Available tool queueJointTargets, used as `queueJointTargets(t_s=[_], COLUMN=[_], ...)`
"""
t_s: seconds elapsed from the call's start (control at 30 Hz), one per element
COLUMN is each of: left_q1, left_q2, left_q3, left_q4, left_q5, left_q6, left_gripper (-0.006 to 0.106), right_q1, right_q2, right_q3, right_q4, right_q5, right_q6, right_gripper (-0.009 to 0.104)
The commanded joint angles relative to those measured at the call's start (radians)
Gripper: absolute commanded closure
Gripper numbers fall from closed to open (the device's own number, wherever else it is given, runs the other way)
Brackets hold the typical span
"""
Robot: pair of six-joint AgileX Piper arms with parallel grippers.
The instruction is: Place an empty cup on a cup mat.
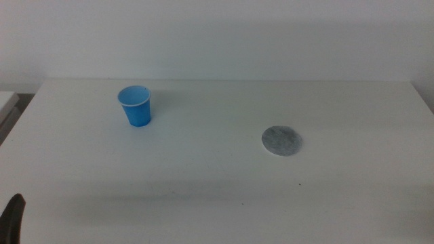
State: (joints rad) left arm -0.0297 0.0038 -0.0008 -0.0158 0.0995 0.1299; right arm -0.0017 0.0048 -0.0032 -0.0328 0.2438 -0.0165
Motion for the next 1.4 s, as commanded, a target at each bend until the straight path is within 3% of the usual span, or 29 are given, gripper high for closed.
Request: queueJointTargets(t_s=[0.0,0.43,0.6,1.07,1.37], left_q1=[0.000,0.000,0.000,0.000,0.000], left_q2=[0.000,0.842,1.164,1.831,2.095], left_q3=[-0.015,-0.945,-1.201,-1.619,-1.788], left_q4=[-0.019,-0.019,-0.087,-0.127,-0.170], left_q5=[0.008,0.728,0.862,0.824,0.805], left_q6=[-0.024,-0.024,-0.021,0.005,0.030], left_gripper=[0.007,0.007,0.007,0.007,0.007], right_q1=[0.001,0.001,0.001,0.001,0.001], right_q2=[-0.005,-0.005,-0.005,-0.005,-0.005], right_q3=[0.003,0.003,0.003,0.003,0.003], right_q4=[-0.006,-0.006,-0.006,-0.006,-0.006], right_q5=[-0.005,-0.005,-0.005,-0.005,-0.005], right_q6=[-0.004,-0.004,-0.004,-0.004,-0.004], right_gripper=[0.002,0.002,0.002,0.002,0.002])
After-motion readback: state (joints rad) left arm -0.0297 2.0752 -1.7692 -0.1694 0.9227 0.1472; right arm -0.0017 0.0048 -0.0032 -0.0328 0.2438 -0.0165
